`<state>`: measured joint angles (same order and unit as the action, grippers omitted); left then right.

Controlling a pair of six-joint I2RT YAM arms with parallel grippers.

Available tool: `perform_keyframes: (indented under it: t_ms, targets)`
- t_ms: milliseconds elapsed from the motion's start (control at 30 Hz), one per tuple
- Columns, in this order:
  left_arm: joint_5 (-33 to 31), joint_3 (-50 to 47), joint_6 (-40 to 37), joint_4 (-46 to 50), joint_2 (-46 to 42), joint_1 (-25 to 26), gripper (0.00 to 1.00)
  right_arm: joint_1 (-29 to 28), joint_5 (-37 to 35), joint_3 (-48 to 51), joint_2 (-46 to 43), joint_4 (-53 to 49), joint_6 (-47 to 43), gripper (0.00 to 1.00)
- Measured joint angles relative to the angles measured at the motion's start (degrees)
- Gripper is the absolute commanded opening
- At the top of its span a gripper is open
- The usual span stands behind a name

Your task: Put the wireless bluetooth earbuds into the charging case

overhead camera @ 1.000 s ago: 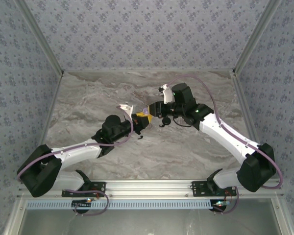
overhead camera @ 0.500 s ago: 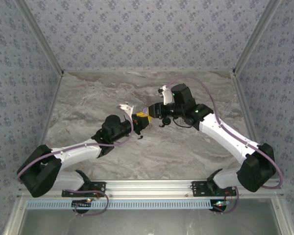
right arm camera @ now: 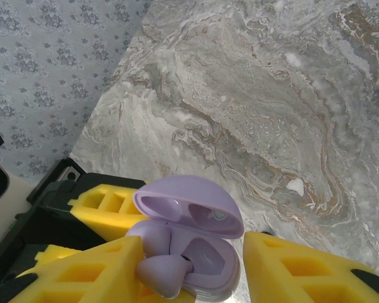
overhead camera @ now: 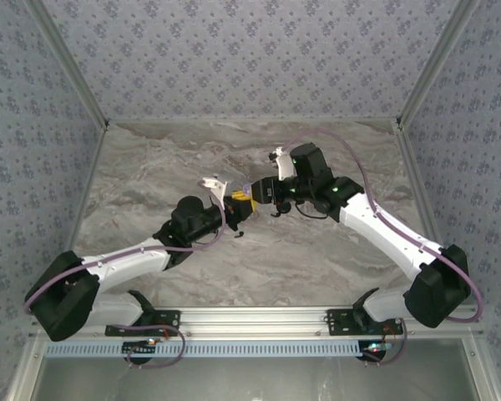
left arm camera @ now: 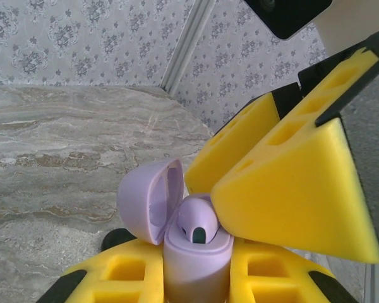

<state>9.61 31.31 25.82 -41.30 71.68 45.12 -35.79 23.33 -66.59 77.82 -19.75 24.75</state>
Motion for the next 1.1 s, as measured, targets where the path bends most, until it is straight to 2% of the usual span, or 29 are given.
perform_keyframes:
  t_ms: [667, 1100]
  targets:
    - [-1.3, 0.0, -1.4, 1.5, -0.8, 0.0, 0.11, 0.0, -4.6, -0.4, -1.0, -4.5, -1.3, 0.48]
    - [-0.8, 0.0, -4.4, 1.7, -1.6, 0.0, 0.10, 0.6, -7.1, -1.5, -1.8, -5.8, -1.6, 0.41]
